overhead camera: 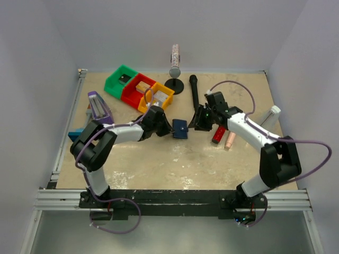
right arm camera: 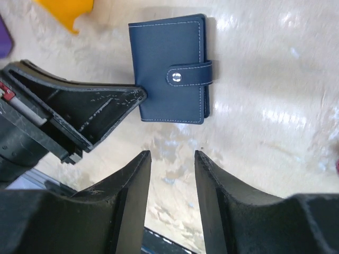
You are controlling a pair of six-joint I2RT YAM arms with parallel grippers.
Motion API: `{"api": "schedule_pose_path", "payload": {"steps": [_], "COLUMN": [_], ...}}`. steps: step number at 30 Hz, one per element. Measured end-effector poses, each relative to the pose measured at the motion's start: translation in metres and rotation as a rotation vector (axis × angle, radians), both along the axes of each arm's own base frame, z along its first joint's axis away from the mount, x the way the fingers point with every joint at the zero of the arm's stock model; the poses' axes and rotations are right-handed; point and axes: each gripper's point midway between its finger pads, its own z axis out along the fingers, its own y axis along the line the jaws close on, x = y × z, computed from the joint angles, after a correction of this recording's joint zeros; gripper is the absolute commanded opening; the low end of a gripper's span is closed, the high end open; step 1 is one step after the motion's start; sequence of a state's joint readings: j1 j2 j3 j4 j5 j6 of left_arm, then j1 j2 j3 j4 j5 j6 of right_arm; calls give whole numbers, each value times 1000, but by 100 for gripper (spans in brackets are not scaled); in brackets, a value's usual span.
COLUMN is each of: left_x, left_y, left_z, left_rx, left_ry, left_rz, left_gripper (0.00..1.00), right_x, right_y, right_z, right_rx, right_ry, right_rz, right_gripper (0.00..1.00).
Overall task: Take the credit cards out of the card holder
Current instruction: Open the card holder at the center of the board.
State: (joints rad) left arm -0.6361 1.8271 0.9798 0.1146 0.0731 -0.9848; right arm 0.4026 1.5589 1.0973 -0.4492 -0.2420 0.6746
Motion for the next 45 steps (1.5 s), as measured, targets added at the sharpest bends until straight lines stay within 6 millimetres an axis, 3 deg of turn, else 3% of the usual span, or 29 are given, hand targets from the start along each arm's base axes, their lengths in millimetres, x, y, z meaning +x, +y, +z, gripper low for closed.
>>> {"api": "schedule_pose_path", "payload": {"steps": [3,6,12,19,22,27,29,32,34,38,45], "left_x": [-23,-49,-101,-118,-118,-116,-117,-117,-114,-111,-110], "left_y": [7,17,45,61,60,58,61,63,64,70,57], "left_z": [7,10,-7,-19,-19,-11,-10,-7,-2,-3,-7], "left_rx": [-6,-7,32,63,59,37,42,59,77,118,79], "left_ry": [-2,-4,24,43,45,30,31,34,38,44,43], "left_rz": [-20,-40,-63,-56,-57,-42,-37,-36,-27,-21,-71], "left_gripper": [0,0,1,33,48,64,71,94,94,85,69], "right_x": [-24,-48,-84,-102,-104,-109,-112,-106,-99,-92,-99], "right_y": [2,1,-7,-8,-2,6,6,-3,-13,-29,1], "right_z": [4,-5,-28,-42,-37,-19,-14,-8,-5,-10,-14], "right_rx": [-4,-21,-53,-23,4,-8,-57,-185,-253,-315,-174], "right_ry": [-52,-72,-92,-95,-123,-230,-268,-325,-347,-317,-287], "right_rz": [34,66,102,133,170,247,270,244,181,104,168], "right_gripper": [45,45,45,50,52,57,66,99,99,95,86]}}
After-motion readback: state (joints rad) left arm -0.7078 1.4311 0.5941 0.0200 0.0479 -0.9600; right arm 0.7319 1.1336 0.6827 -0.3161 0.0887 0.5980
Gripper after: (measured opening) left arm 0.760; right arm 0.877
